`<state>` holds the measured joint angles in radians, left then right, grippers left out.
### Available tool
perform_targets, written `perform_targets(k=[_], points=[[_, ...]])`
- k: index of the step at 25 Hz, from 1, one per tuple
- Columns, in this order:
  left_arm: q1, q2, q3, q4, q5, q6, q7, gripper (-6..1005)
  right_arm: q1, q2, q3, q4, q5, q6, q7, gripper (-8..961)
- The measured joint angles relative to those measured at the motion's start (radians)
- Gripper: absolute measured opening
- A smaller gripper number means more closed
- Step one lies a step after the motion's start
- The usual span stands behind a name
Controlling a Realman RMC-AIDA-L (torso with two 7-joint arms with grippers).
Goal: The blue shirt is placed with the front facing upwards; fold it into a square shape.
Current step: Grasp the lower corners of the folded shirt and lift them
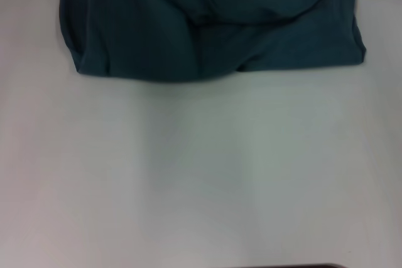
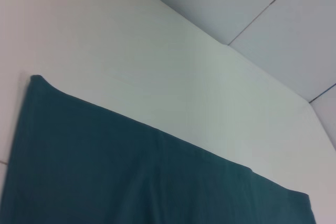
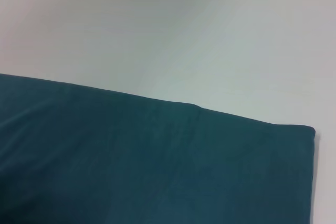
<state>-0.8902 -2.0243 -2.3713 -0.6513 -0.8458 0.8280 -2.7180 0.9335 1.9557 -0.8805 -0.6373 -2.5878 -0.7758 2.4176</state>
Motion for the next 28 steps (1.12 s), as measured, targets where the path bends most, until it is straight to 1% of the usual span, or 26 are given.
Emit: perform_targets(k=[4, 13, 17, 19, 23, 25, 28], points=[[0.001, 0.001, -0.002, -0.001, 0.025, -0.007, -0.022, 30, -0.004, 0.000, 0.000, -0.006, 0.000, -0.006, 0.001, 72], [-0.006, 0.014, 0.008, 0.009, 0.052, -0.004, -0.029, 33, -0.006, -0.001, 0.000, -0.007, 0.000, -0.010, -0.001, 95], [-0.001, 0.015, 0.008, 0.005, 0.050, 0.014, -0.019, 53, -0.007, -0.001, 0.000, -0.008, 0.000, -0.011, -0.001, 106], [0.000, 0.011, 0.009, 0.004, 0.047, 0.018, -0.006, 67, -0.007, -0.001, 0.000, -0.008, 0.000, -0.011, -0.001, 111], [0.004, 0.008, 0.004, 0.002, 0.043, 0.019, 0.000, 181, -0.007, -0.002, 0.000, -0.009, 0.000, -0.014, -0.002, 121], [0.017, 0.008, 0.000, -0.010, 0.039, 0.020, -0.003, 238, -0.010, -0.002, 0.000, -0.009, 0.000, -0.019, -0.002, 127], [0.043, 0.004, -0.002, -0.043, 0.013, 0.034, -0.004, 292, -0.014, -0.006, 0.008, -0.009, 0.004, -0.039, 0.002, 134]])
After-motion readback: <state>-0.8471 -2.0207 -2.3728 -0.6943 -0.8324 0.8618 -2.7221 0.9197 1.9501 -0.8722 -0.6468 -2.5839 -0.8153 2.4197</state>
